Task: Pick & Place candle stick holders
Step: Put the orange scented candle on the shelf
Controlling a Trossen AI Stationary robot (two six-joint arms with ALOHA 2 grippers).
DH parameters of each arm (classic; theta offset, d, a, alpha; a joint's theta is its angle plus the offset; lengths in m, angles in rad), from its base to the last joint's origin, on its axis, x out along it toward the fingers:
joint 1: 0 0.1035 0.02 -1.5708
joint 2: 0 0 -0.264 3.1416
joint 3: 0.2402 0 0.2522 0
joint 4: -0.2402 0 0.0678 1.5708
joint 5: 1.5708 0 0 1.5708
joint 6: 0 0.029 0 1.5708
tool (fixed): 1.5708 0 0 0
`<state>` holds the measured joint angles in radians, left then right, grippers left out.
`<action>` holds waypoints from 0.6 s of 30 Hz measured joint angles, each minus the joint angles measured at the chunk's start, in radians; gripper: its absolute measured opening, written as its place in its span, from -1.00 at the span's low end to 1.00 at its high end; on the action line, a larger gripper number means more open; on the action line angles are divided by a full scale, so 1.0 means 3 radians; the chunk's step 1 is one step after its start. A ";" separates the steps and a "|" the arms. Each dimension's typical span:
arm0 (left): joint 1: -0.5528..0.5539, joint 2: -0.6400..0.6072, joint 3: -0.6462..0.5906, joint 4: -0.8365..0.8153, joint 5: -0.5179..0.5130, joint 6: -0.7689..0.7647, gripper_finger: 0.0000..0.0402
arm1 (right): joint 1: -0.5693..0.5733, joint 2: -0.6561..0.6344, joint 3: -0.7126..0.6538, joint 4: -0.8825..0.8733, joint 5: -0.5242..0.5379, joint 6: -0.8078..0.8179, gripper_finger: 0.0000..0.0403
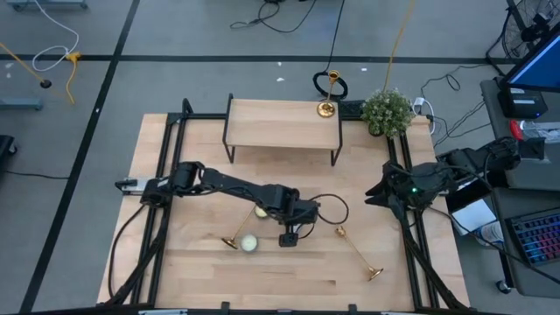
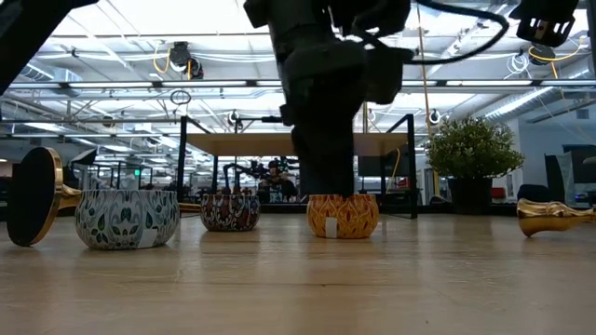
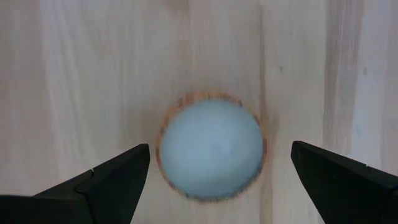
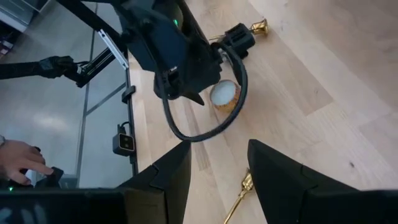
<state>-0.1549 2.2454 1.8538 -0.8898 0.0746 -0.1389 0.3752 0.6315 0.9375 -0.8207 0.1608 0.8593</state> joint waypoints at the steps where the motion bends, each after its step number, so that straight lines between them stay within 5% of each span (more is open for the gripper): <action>1: -0.0003 0.0004 0.0000 0.0013 -0.0023 -0.0002 0.98 | 0.0000 -0.0001 0.0000 0.0003 0.0004 0.0001 -0.22; 18: 0.0001 0.0045 0.0004 0.0108 0.0091 0.0008 0.98 | 0.0000 0.0000 0.0000 0.0003 0.0088 0.0008 -0.22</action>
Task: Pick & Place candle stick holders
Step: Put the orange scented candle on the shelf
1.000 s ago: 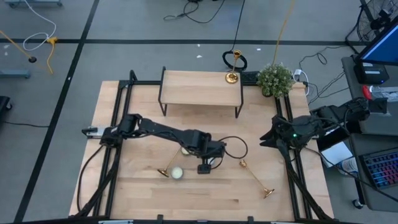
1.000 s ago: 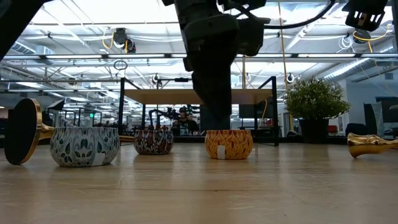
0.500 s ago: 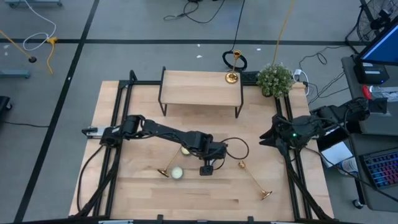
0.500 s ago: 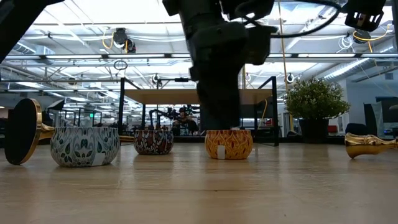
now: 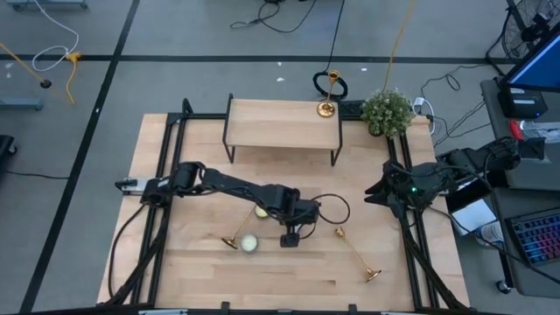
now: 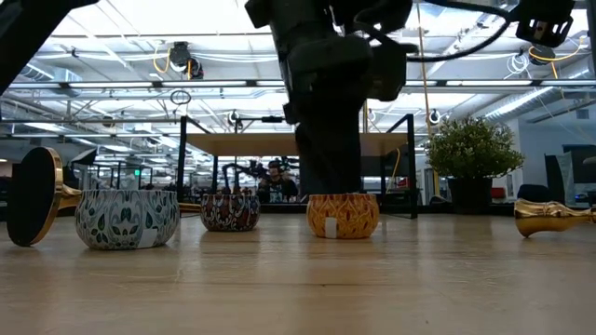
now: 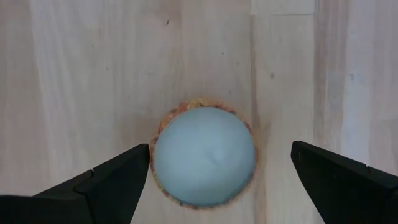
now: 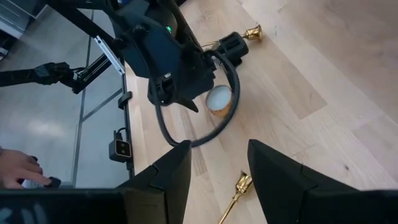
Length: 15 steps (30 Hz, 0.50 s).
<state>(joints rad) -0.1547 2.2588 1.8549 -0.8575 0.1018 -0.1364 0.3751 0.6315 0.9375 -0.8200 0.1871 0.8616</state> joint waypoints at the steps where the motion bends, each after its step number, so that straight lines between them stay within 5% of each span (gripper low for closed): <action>1: -0.0007 0.0015 -0.0002 -0.0006 0.0014 0.0000 0.98 | -0.0001 0.0000 0.0000 -0.0001 0.0000 0.0000 -0.22; 15: -0.0007 0.0153 -0.0004 0.0003 -0.0079 -0.0167 0.98 | 0.0000 -0.0001 0.0000 -0.0001 0.0000 -0.0005 -0.22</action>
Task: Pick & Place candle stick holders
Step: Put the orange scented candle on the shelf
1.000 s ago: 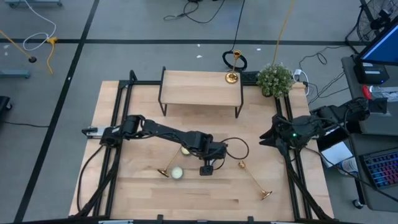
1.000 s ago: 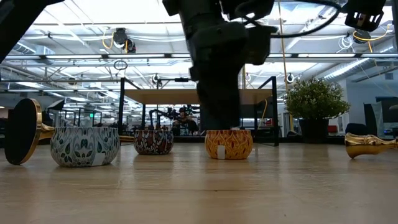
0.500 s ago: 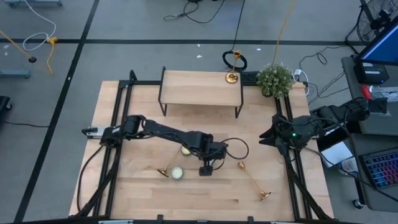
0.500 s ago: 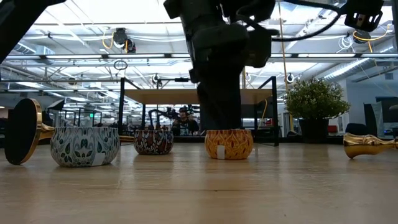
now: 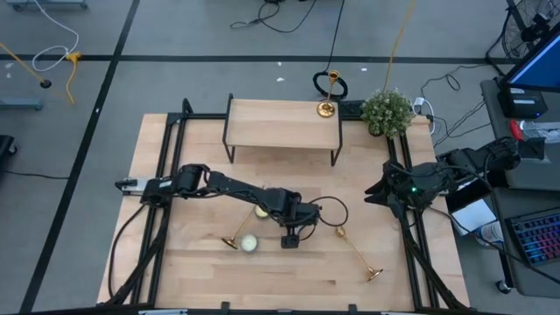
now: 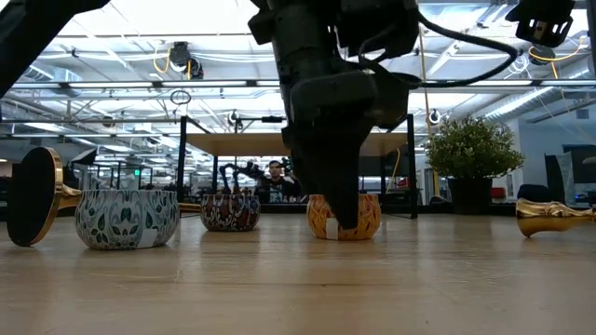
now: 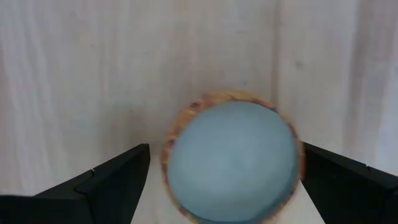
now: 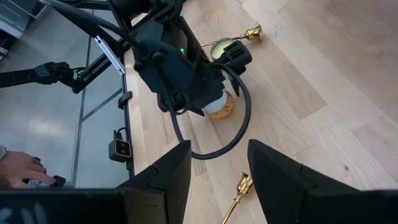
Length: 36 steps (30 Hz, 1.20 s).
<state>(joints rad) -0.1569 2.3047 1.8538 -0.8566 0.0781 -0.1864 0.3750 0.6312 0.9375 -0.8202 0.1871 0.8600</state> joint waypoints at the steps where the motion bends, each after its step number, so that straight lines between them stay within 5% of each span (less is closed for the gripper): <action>1: 0.0007 0.0000 0.0000 0.0000 0.0002 -0.0015 0.98 | 0.0000 0.0001 0.0000 0.0000 0.0000 0.0000 -0.22; 14: 0.0010 0.0000 0.0000 0.0169 0.0203 -0.0175 0.96 | 0.0000 0.0001 0.0000 0.0000 0.0086 -0.0001 -0.22; 23: 0.0011 -0.0001 0.0000 0.0131 0.0276 -0.0107 0.45 | -0.0001 0.0001 0.0000 0.0000 0.0086 0.0008 -0.22; 36: 0.0085 -0.0104 0.0005 -0.0454 -0.0013 -0.0294 0.47 | 0.0000 0.0004 0.0000 -0.0001 0.0087 0.0009 -0.22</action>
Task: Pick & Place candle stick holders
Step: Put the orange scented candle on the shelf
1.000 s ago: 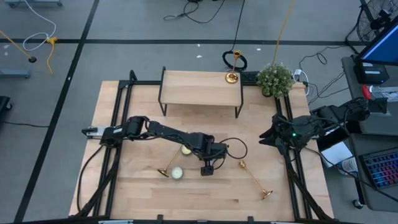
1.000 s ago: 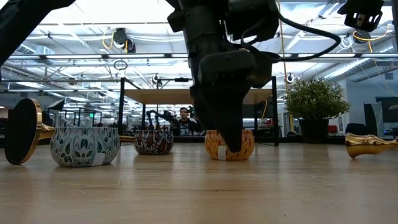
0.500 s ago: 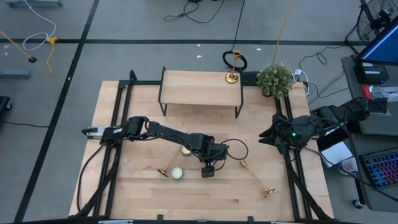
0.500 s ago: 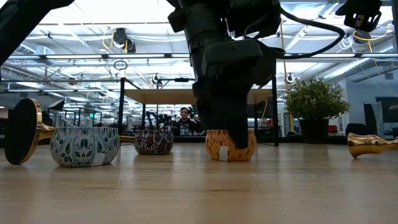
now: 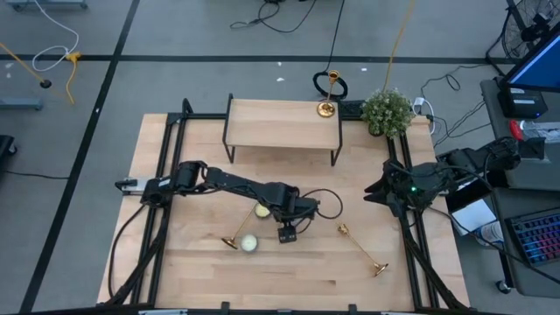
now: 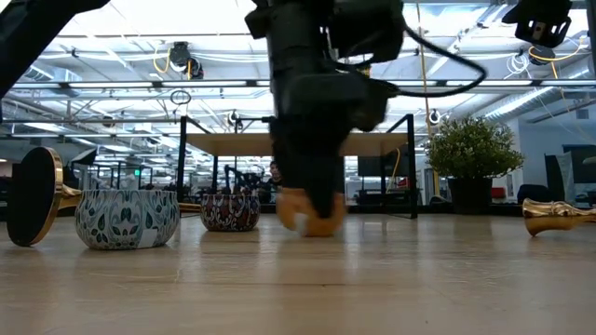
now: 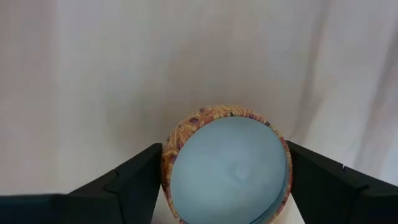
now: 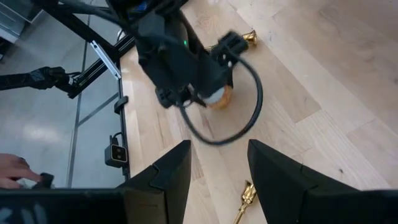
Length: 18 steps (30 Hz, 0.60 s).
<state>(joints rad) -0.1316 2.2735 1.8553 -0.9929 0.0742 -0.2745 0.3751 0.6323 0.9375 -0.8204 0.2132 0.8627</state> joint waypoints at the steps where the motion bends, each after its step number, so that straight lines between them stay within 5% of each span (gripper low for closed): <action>1: 0.0016 -0.0044 0.0000 -0.0061 -0.0002 -0.0001 0.47 | -0.0001 0.0002 0.0000 0.0003 0.0003 -0.0003 -0.22; 18: 0.0480 -0.0899 0.0005 -0.0539 -0.0057 -0.0313 0.47 | 0.0000 0.0103 -0.0001 0.0025 0.0076 -0.0032 -0.22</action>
<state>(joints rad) 0.0126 2.0039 1.8568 -1.1547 0.0569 -0.3683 0.3752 0.6632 0.9371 -0.8127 0.2359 0.8532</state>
